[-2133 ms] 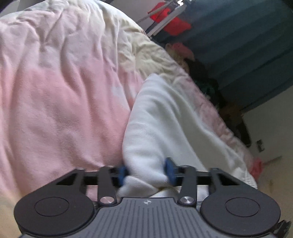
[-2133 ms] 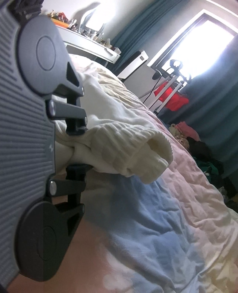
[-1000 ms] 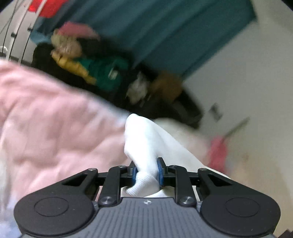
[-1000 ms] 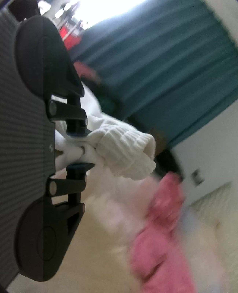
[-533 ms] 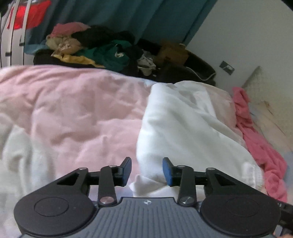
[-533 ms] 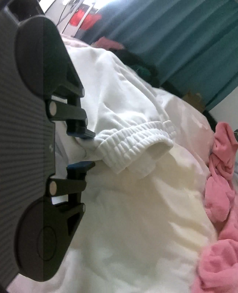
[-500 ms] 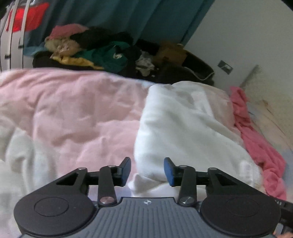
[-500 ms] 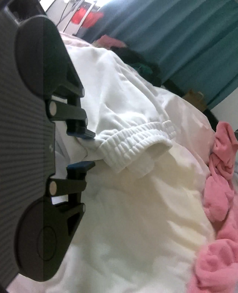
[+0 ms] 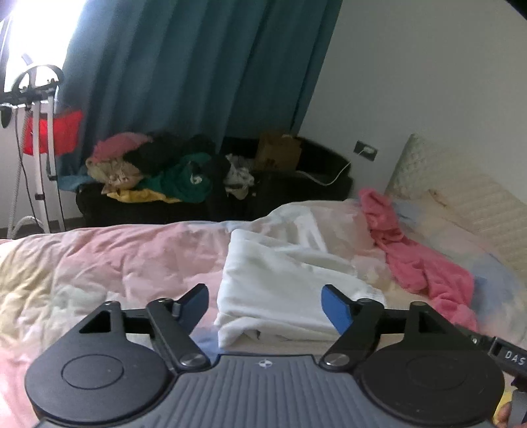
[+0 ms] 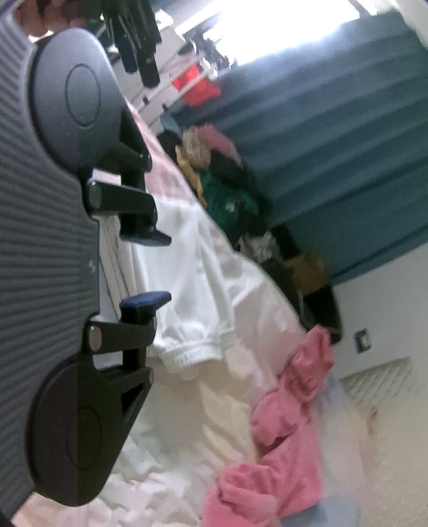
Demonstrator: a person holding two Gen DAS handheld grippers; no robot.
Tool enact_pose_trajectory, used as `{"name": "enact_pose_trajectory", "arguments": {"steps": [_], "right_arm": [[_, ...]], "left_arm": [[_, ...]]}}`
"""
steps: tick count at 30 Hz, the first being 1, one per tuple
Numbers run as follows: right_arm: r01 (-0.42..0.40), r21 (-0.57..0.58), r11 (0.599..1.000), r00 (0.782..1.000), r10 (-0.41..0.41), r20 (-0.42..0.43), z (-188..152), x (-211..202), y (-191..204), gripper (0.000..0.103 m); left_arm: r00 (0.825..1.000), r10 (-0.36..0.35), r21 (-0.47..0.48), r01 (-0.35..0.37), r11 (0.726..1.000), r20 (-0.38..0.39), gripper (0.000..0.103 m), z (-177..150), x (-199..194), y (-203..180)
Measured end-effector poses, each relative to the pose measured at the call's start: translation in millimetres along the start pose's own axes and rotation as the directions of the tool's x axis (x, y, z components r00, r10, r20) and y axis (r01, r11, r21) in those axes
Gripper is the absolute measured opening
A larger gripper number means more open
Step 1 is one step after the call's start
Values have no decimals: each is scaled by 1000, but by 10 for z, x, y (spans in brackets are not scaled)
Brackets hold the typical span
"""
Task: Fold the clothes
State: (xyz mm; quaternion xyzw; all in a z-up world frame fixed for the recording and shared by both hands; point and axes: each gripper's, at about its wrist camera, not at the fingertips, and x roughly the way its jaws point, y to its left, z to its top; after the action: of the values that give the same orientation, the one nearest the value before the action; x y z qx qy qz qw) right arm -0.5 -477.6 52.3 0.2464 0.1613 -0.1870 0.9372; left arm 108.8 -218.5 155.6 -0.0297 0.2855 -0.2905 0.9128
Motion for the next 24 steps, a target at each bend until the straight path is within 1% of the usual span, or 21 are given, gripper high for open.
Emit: {"name": "enact_pose_trajectory", "arguments": {"steps": [1,2,3,4,6,10,13,14,18,20,24], "right_arm": [[-13,-18,1000,1000,13,15,24,-149,68,80],[-26,-36,999,999,27,30,48,-298,136,89],[-38,-54,998,998,41,44,72,-447,205,92],[-51,-72,996,997,55,58,96,-596,273,91],[-57,-117,991,994,67,82,27,-816,361,91],[-61,-170,984,988,83,127,-217,-1175,460,91],[-73,-188,979,985,101,143,-409,-1336,500,91],[-70,-193,979,985,99,144,-468,-1330,511,91],[-52,-219,974,985,86,149,-702,-1267,554,91],[-43,-231,972,985,80,151,-819,-1236,575,91],[-19,-251,968,983,64,173,-941,-1126,609,91]], "left_arm": [[1000,5,10,-5,1000,17,87,-26,-175,-42],[999,12,31,-13,999,39,94,-61,-341,-88],[998,19,50,-22,999,61,100,-100,-499,-130],[996,22,61,-27,998,81,101,-149,-635,-161],[994,22,75,-30,997,110,102,-261,-889,-211],[985,21,122,-42,992,170,103,-542,-1296,-299],[981,27,151,-57,987,195,103,-788,-1512,-326],[979,32,157,-65,986,203,103,-871,-1572,-329],[977,26,138,-56,989,210,103,-1142,-1692,-234],[976,30,145,-62,988,214,103,-1219,-1670,-189],[977,76,147,-106,983,201,103,-1276,-1500,-94]]}}
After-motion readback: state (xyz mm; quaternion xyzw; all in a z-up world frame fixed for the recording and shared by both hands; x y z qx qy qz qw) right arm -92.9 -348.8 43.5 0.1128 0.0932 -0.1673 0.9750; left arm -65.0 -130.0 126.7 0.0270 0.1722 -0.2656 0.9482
